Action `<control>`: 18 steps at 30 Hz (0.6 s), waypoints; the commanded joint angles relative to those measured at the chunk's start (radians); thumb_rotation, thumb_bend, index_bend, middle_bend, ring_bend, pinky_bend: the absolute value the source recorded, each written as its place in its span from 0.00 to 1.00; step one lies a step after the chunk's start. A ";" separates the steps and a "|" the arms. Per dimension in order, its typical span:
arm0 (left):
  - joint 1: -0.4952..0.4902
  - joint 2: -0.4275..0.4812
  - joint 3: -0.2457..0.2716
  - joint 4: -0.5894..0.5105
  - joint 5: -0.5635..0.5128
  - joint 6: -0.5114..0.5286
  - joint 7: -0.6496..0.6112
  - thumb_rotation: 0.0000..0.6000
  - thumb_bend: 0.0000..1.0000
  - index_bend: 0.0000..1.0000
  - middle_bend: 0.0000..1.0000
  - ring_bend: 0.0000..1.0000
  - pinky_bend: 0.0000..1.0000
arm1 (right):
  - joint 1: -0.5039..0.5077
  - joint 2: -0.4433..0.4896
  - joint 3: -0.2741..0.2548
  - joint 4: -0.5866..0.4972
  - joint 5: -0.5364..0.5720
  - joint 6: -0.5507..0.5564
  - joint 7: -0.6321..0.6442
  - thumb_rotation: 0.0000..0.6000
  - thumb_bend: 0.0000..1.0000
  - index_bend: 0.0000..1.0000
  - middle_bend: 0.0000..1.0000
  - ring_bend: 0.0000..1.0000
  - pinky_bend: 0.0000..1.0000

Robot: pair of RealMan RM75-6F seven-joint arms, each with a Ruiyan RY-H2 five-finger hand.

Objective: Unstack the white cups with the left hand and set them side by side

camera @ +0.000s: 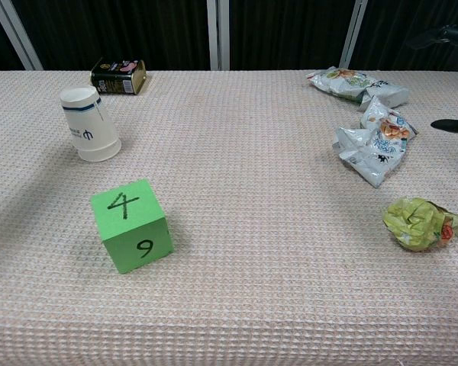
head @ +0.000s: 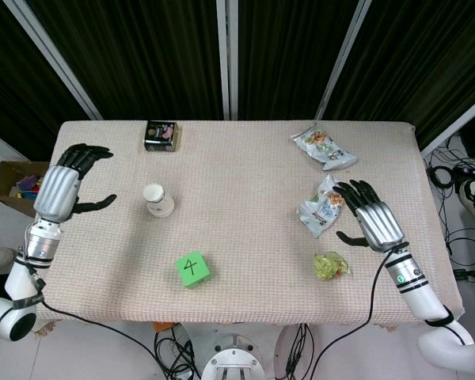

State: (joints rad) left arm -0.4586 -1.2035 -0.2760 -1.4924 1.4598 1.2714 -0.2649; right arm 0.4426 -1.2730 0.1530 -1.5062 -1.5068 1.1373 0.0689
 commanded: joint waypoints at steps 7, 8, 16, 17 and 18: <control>-0.022 0.011 0.025 0.060 -0.086 -0.107 -0.009 1.00 0.17 0.27 0.23 0.17 0.15 | -0.026 0.024 -0.028 -0.013 -0.021 0.054 0.012 1.00 0.16 0.11 0.08 0.00 0.02; -0.028 0.014 0.035 0.062 -0.090 -0.130 0.007 1.00 0.17 0.30 0.23 0.17 0.15 | -0.037 0.040 -0.034 -0.025 -0.034 0.078 0.018 1.00 0.16 0.11 0.08 0.00 0.02; -0.131 0.018 0.071 0.054 -0.145 -0.362 0.089 1.00 0.22 0.31 0.24 0.18 0.15 | -0.148 0.172 -0.057 -0.147 -0.116 0.297 0.013 1.00 0.16 0.11 0.08 0.00 0.03; -0.143 0.017 0.069 0.054 -0.154 -0.384 0.087 1.00 0.24 0.30 0.24 0.18 0.15 | -0.159 0.179 -0.057 -0.155 -0.121 0.318 0.008 1.00 0.16 0.11 0.08 0.00 0.03; -0.155 0.016 0.068 0.054 -0.162 -0.404 0.088 1.00 0.26 0.29 0.23 0.18 0.15 | -0.169 0.183 -0.058 -0.161 -0.126 0.337 0.006 1.00 0.16 0.11 0.08 0.00 0.03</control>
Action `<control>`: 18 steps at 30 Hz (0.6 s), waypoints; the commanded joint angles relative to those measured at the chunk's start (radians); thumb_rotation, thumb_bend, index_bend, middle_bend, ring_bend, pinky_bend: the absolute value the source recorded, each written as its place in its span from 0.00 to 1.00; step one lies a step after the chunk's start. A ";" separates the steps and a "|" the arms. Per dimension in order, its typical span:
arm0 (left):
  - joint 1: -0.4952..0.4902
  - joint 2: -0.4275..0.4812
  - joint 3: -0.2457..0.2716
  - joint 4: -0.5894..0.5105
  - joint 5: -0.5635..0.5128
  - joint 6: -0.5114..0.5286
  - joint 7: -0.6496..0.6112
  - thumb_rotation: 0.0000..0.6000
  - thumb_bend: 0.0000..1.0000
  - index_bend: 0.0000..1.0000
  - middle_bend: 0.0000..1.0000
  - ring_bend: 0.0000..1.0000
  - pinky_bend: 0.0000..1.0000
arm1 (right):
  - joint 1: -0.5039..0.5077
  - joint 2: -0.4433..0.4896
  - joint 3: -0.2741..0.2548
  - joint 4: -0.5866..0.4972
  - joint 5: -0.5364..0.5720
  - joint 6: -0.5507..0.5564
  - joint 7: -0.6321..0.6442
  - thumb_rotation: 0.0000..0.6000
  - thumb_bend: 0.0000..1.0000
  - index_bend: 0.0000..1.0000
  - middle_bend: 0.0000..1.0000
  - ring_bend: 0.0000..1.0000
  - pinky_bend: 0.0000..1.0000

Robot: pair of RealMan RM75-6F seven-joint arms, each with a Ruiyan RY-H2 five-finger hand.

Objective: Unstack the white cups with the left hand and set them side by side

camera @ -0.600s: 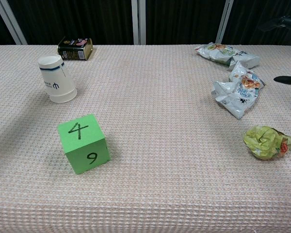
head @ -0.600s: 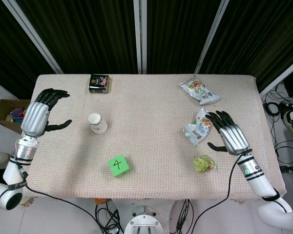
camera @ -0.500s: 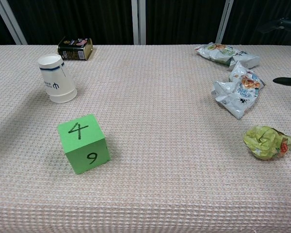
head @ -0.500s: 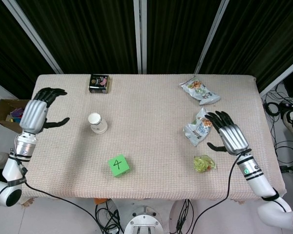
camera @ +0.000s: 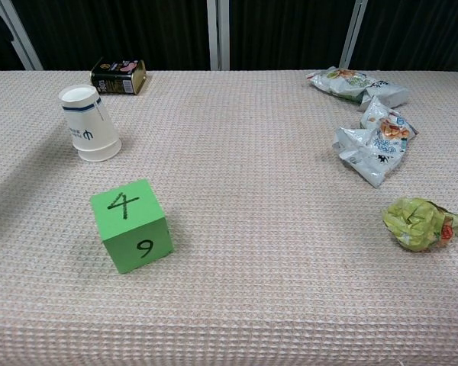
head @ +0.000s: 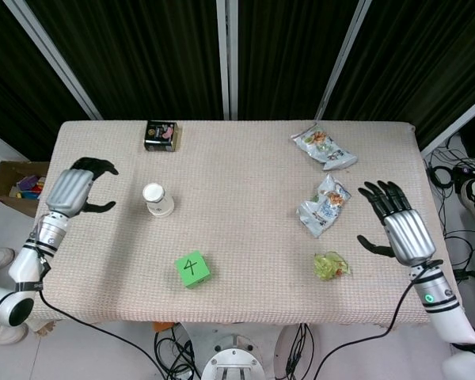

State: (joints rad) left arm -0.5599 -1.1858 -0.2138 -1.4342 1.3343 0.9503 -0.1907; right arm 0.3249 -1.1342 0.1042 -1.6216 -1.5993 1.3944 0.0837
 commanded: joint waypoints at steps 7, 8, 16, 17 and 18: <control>-0.138 -0.021 -0.009 -0.008 -0.100 -0.193 0.058 1.00 0.27 0.25 0.21 0.18 0.14 | -0.081 0.047 -0.023 -0.044 -0.042 0.113 0.008 1.00 0.16 0.11 0.08 0.00 0.03; -0.144 -0.022 -0.010 -0.013 -0.108 -0.201 0.062 1.00 0.27 0.25 0.21 0.18 0.14 | -0.082 0.045 -0.024 -0.041 -0.041 0.111 0.011 1.00 0.16 0.11 0.08 0.00 0.03; -0.178 -0.029 -0.004 -0.043 -0.161 -0.243 0.082 1.00 0.26 0.25 0.20 0.17 0.14 | -0.085 0.032 -0.028 -0.014 -0.034 0.102 0.038 1.00 0.16 0.11 0.08 0.00 0.02; -0.181 -0.032 -0.003 -0.044 -0.167 -0.244 0.086 1.00 0.26 0.25 0.20 0.17 0.14 | -0.085 0.031 -0.028 -0.011 -0.033 0.101 0.040 1.00 0.16 0.11 0.08 0.00 0.03; -0.183 -0.035 -0.002 -0.044 -0.172 -0.246 0.090 1.00 0.26 0.25 0.20 0.17 0.14 | -0.085 0.030 -0.028 -0.009 -0.032 0.100 0.042 1.00 0.16 0.11 0.08 0.00 0.03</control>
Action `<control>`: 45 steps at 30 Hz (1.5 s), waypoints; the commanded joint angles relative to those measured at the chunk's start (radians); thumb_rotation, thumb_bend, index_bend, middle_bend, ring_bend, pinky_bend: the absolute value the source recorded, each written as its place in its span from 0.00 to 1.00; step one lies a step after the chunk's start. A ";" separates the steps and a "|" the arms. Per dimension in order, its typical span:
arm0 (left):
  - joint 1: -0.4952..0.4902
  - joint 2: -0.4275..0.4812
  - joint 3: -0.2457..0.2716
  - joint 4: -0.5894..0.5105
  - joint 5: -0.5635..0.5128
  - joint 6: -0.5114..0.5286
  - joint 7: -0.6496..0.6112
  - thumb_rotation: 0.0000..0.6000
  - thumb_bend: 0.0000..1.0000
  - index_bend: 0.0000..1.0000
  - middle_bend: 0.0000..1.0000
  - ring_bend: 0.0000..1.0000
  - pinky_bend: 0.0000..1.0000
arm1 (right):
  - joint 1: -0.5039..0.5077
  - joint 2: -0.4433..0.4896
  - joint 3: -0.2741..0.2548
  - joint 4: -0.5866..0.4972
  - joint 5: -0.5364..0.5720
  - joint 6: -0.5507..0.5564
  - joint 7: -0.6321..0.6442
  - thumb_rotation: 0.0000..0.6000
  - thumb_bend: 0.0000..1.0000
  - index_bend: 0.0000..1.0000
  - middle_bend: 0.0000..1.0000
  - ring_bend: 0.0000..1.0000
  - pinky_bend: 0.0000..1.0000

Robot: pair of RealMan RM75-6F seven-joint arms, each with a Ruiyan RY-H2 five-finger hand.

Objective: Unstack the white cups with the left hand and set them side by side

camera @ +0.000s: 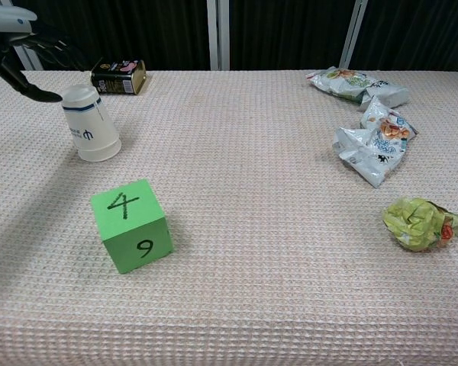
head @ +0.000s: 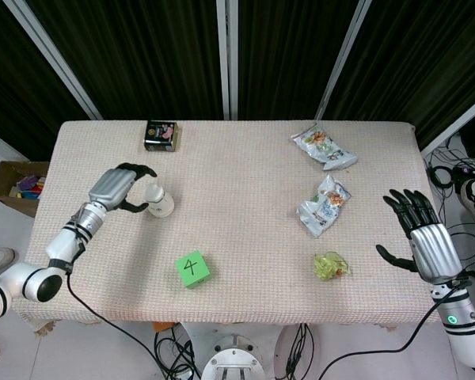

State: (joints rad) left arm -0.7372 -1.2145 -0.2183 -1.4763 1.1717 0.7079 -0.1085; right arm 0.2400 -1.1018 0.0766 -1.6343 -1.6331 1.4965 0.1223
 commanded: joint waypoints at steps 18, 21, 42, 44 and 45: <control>-0.057 -0.032 0.018 0.016 -0.120 -0.050 0.074 1.00 0.27 0.31 0.20 0.17 0.14 | 0.000 -0.015 0.000 0.036 0.016 -0.021 0.036 1.00 0.16 0.11 0.08 0.00 0.02; -0.062 -0.034 0.019 0.021 -0.127 -0.055 0.071 1.00 0.29 0.31 0.20 0.17 0.14 | 0.001 -0.020 -0.002 0.042 0.018 -0.028 0.040 1.00 0.16 0.11 0.08 0.00 0.03; -0.085 -0.025 0.030 0.032 -0.162 -0.061 0.081 1.00 0.37 0.39 0.20 0.17 0.14 | 0.005 -0.033 -0.004 0.068 0.031 -0.049 0.061 1.00 0.16 0.11 0.08 0.00 0.03; -0.084 -0.018 0.032 0.023 -0.162 -0.057 0.085 1.00 0.37 0.40 0.20 0.17 0.14 | 0.004 -0.033 -0.004 0.070 0.031 -0.049 0.063 1.00 0.16 0.11 0.08 0.00 0.03; -0.084 -0.013 0.033 0.019 -0.161 -0.055 0.088 1.00 0.37 0.40 0.20 0.17 0.14 | 0.003 -0.034 -0.004 0.071 0.031 -0.048 0.064 1.00 0.16 0.11 0.08 0.00 0.03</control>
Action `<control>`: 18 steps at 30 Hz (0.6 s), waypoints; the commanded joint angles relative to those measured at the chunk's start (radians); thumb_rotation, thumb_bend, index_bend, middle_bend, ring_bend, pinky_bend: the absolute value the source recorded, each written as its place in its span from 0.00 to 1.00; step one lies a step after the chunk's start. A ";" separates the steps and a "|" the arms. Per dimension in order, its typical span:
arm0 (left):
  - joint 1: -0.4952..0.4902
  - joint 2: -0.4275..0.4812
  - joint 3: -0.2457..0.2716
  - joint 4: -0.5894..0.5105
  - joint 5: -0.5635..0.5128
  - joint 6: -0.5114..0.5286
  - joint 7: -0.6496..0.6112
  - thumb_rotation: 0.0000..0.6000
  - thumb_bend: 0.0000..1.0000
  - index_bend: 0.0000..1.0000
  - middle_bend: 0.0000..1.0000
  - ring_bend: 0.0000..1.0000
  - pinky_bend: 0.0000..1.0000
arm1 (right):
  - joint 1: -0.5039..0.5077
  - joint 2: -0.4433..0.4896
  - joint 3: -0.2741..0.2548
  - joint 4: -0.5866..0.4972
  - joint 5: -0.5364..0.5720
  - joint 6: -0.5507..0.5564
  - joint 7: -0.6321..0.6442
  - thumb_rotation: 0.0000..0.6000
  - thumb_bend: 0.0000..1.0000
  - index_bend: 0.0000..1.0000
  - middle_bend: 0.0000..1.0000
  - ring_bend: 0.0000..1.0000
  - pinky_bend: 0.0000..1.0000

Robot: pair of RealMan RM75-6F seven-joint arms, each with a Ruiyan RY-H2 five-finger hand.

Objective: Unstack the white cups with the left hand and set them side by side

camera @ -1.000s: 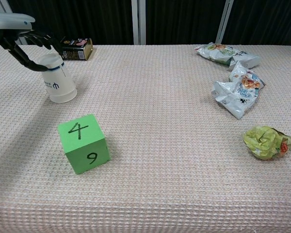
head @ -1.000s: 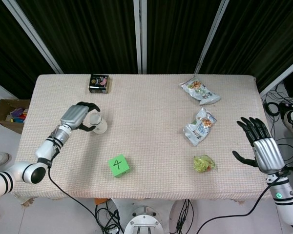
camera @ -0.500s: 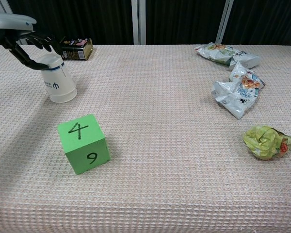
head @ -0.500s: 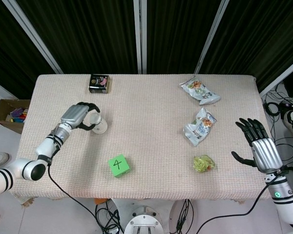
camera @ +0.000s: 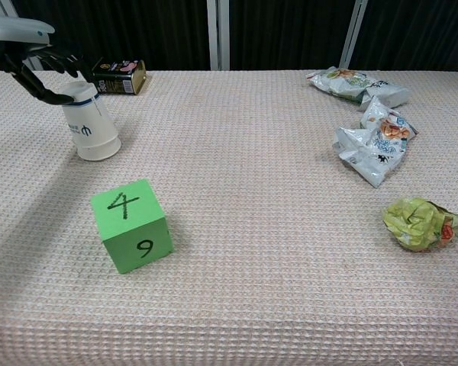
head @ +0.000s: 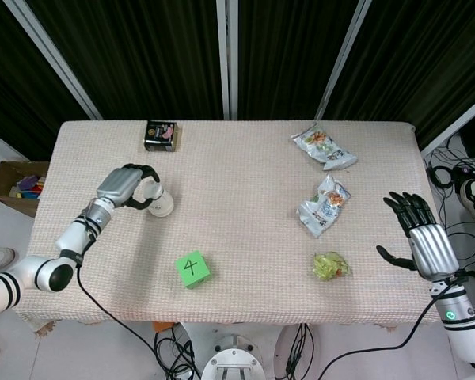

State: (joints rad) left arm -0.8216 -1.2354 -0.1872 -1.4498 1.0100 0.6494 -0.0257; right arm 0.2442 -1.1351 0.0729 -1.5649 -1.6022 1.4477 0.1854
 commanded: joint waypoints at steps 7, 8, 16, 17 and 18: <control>0.020 0.078 -0.002 -0.078 0.004 0.051 0.019 1.00 0.37 0.41 0.20 0.17 0.15 | -0.006 0.001 -0.001 0.004 -0.004 0.010 0.005 1.00 0.16 0.11 0.08 0.00 0.02; 0.025 0.096 -0.003 -0.096 0.006 0.064 0.024 1.00 0.37 0.41 0.20 0.17 0.14 | -0.007 0.001 -0.002 0.004 -0.006 0.013 0.005 1.00 0.16 0.11 0.08 0.00 0.03; 0.082 0.164 -0.030 -0.257 0.130 0.211 -0.011 1.00 0.37 0.41 0.21 0.17 0.14 | -0.015 0.000 -0.003 0.003 -0.014 0.031 0.009 1.00 0.16 0.11 0.08 0.00 0.03; 0.081 0.158 -0.028 -0.264 0.155 0.220 -0.008 1.00 0.37 0.41 0.21 0.17 0.14 | -0.015 -0.001 -0.003 0.003 -0.014 0.031 0.009 1.00 0.16 0.11 0.08 0.00 0.03; 0.077 0.150 -0.025 -0.267 0.176 0.225 -0.001 1.00 0.37 0.42 0.21 0.17 0.15 | -0.015 -0.001 -0.003 0.003 -0.015 0.030 0.008 1.00 0.16 0.11 0.08 0.00 0.03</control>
State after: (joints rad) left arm -0.7544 -1.0842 -0.2095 -1.6848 1.1262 0.8371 -0.0227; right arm 0.2294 -1.1364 0.0700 -1.5616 -1.6170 1.4777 0.1936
